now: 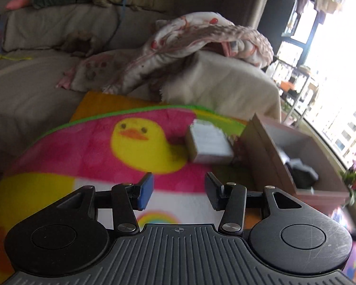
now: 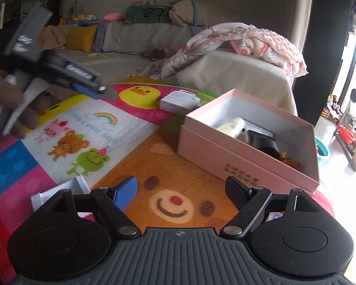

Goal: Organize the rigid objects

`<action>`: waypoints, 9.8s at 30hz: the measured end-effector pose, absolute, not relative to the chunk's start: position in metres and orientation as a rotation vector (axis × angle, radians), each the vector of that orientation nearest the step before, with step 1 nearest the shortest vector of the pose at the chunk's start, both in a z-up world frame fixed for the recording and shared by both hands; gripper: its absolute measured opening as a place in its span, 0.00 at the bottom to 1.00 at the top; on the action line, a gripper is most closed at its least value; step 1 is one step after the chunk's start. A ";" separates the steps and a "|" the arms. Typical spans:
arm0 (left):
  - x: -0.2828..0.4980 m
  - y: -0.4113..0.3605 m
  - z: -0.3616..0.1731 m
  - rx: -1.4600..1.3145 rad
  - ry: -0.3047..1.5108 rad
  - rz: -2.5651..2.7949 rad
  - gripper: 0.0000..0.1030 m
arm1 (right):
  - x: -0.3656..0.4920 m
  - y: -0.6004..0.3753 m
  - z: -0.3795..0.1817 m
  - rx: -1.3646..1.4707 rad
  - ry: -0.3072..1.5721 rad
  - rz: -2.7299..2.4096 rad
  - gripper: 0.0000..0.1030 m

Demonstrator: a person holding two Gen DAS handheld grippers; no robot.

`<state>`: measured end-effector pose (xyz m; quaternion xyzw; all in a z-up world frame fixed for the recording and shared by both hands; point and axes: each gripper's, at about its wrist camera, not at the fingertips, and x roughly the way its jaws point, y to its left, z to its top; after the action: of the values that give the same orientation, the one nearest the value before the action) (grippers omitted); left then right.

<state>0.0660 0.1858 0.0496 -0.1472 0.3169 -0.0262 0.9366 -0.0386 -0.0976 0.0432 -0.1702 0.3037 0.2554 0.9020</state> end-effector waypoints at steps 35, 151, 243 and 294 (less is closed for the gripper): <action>0.183 0.111 0.027 0.067 0.671 -0.057 0.54 | -0.021 -0.123 0.004 -0.227 0.752 0.444 0.89; -0.034 0.109 0.038 -0.349 0.694 -0.370 0.72 | -0.054 -0.148 0.068 -0.284 0.965 0.430 0.16; -0.074 0.031 0.029 0.176 0.868 -0.483 0.40 | -0.030 -0.202 0.014 -0.126 0.790 0.184 0.85; -0.068 0.058 0.015 0.092 0.829 -0.293 0.51 | -0.044 -0.142 0.032 -0.295 0.683 0.560 0.91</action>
<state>-0.0676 0.0578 0.0152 0.0446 0.4010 -0.1419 0.9039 -0.0444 -0.1419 0.0324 -0.1421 0.3294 0.2698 0.8936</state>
